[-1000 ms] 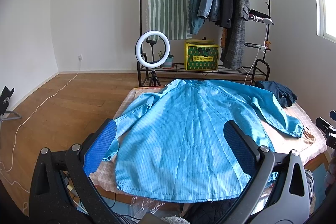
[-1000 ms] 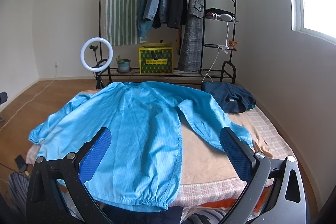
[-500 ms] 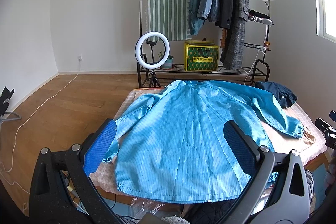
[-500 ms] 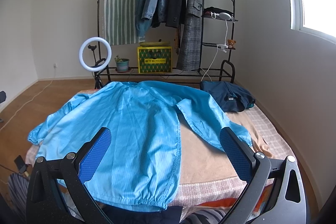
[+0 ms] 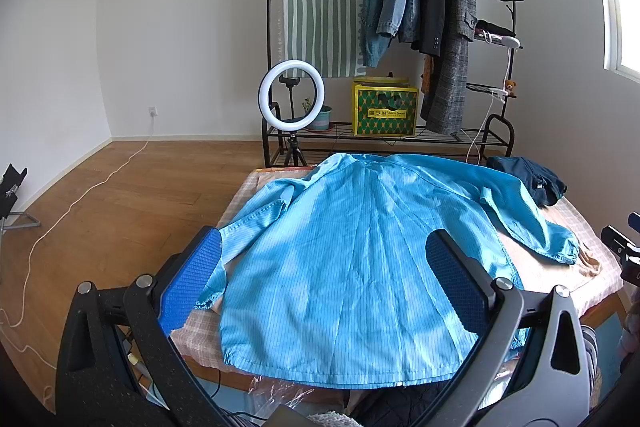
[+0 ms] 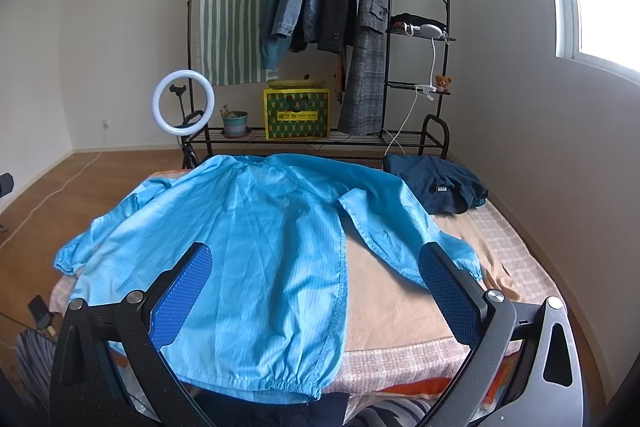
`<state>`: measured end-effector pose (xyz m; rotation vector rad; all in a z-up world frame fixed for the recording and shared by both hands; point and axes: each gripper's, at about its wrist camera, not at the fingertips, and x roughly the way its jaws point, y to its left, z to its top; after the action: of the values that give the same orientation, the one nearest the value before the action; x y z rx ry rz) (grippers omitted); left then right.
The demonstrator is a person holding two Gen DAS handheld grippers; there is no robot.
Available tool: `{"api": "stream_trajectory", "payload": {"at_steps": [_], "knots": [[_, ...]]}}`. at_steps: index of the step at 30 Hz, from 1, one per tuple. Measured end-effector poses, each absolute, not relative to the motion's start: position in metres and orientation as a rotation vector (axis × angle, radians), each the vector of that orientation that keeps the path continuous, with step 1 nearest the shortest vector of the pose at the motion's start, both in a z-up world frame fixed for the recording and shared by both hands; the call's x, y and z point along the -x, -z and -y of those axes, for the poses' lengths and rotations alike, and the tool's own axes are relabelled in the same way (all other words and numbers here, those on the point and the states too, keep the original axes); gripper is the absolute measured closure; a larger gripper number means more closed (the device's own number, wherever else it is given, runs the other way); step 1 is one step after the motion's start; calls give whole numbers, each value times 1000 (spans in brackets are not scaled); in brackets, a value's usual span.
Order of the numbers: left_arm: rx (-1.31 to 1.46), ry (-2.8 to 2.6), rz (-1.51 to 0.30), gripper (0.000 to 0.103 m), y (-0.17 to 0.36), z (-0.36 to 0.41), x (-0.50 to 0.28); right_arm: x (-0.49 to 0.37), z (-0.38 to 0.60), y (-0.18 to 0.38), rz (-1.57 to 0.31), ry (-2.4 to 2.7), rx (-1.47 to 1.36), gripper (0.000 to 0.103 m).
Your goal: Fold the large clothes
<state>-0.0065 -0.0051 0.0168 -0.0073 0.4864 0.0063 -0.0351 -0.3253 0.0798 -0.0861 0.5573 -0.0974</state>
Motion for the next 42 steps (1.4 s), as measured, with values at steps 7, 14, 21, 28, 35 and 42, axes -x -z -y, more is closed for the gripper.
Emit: {"api": "stream_trajectory", "payload": {"at_steps": [7, 14, 21, 28, 35, 42], "knots": [[10, -4, -486, 0, -19, 5, 7, 35, 324, -78, -563, 96, 86, 1], [8, -7, -486, 0, -18, 5, 7, 33, 322, -78, -568, 95, 87, 1], [19, -12, -495, 0, -24, 3, 7, 31, 319, -75, -575, 93, 89, 1], [25, -19, -503, 0, -6, -9, 0, 27, 315, -72, -584, 92, 93, 1], [29, -55, -527, 0, 16, -26, -20, 14, 308, -65, -607, 78, 98, 0], [-2, -151, -536, 0, 48, -71, -56, -12, 293, -55, -631, 44, 94, 0]]}}
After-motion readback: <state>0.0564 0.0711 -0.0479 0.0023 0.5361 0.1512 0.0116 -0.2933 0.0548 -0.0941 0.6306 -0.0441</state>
